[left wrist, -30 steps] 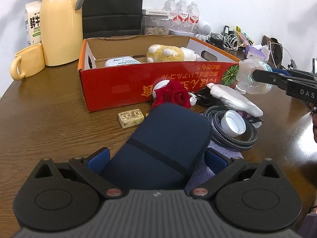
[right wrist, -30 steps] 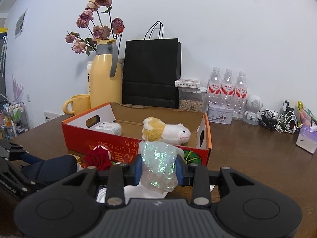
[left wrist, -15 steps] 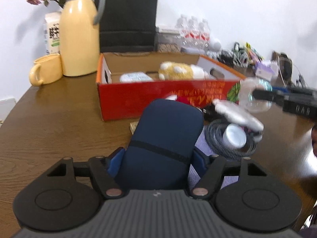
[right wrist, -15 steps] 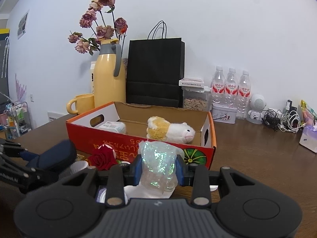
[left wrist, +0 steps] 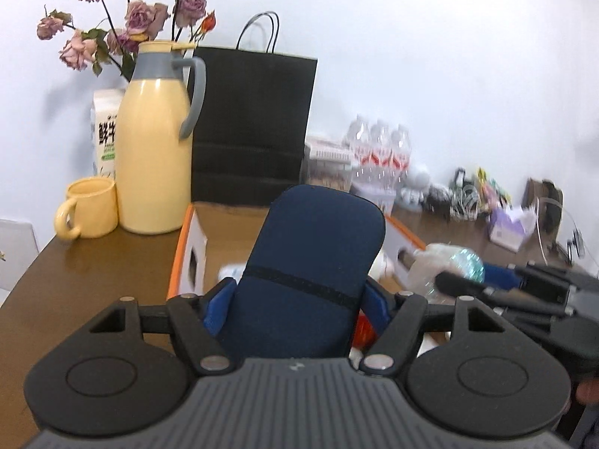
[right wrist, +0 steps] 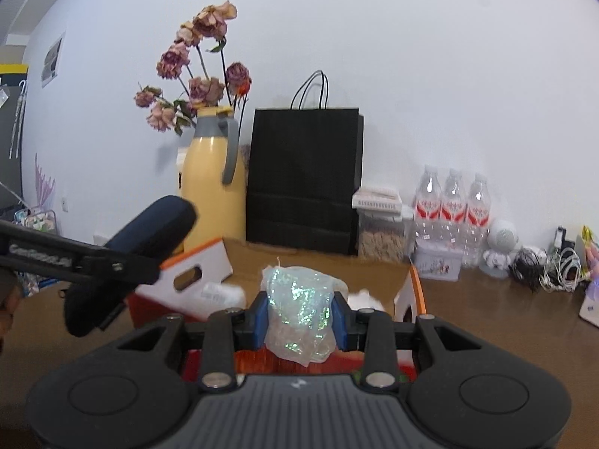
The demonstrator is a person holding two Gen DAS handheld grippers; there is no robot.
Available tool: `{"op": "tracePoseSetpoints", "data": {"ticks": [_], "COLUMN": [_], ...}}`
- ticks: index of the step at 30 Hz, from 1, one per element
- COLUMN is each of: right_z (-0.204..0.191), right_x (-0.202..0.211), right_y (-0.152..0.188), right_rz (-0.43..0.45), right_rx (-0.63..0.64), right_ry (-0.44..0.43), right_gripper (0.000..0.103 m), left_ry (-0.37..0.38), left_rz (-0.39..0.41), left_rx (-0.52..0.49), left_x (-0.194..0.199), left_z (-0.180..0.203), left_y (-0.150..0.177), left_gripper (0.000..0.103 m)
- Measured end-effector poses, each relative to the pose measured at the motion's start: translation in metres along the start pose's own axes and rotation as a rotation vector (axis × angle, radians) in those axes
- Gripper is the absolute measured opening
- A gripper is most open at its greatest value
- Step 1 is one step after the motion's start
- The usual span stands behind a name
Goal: Organize objects
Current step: 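Place the navy case and the plastic bag into the box, opening both tools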
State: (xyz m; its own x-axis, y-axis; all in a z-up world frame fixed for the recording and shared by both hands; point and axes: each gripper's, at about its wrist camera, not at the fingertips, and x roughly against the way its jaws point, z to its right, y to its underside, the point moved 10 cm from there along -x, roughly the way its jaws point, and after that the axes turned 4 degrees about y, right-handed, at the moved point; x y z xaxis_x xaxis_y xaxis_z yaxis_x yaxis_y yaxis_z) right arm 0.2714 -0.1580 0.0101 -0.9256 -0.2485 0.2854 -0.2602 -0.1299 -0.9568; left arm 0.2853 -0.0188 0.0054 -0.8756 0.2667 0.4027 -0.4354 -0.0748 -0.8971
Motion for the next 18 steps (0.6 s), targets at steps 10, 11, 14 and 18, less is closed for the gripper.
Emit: {"op": "tracePoseSetpoints", "data": {"ticks": [10, 11, 14, 18], "right_z": [0.017, 0.02, 0.025, 0.031], "right_x": [-0.059, -0.066, -0.081, -0.09], "right_y": [-0.026, -0.024, -0.013, -0.002], "right_rz": [0.008, 0.007, -0.021, -0.056], "right_rx": [-0.045, -0.058, -0.071, -0.08], "right_ry": [0.049, 0.055, 0.053, 0.063], "right_gripper": [0.033, 0.033, 0.033, 0.033], "left_ry": [-0.075, -0.077, -0.08, -0.097], "left_rz": [-0.019, -0.03, -0.04, -0.082], "left_rx": [0.128, 0.143, 0.18, 0.235], "left_x": [-0.07, -0.079, -0.1, -0.127], "left_z": [-0.007, -0.008, -0.012, -0.017], "left_y": [-0.022, -0.022, -0.019, -0.011], "left_gripper": [0.072, 0.072, 0.072, 0.071]}}
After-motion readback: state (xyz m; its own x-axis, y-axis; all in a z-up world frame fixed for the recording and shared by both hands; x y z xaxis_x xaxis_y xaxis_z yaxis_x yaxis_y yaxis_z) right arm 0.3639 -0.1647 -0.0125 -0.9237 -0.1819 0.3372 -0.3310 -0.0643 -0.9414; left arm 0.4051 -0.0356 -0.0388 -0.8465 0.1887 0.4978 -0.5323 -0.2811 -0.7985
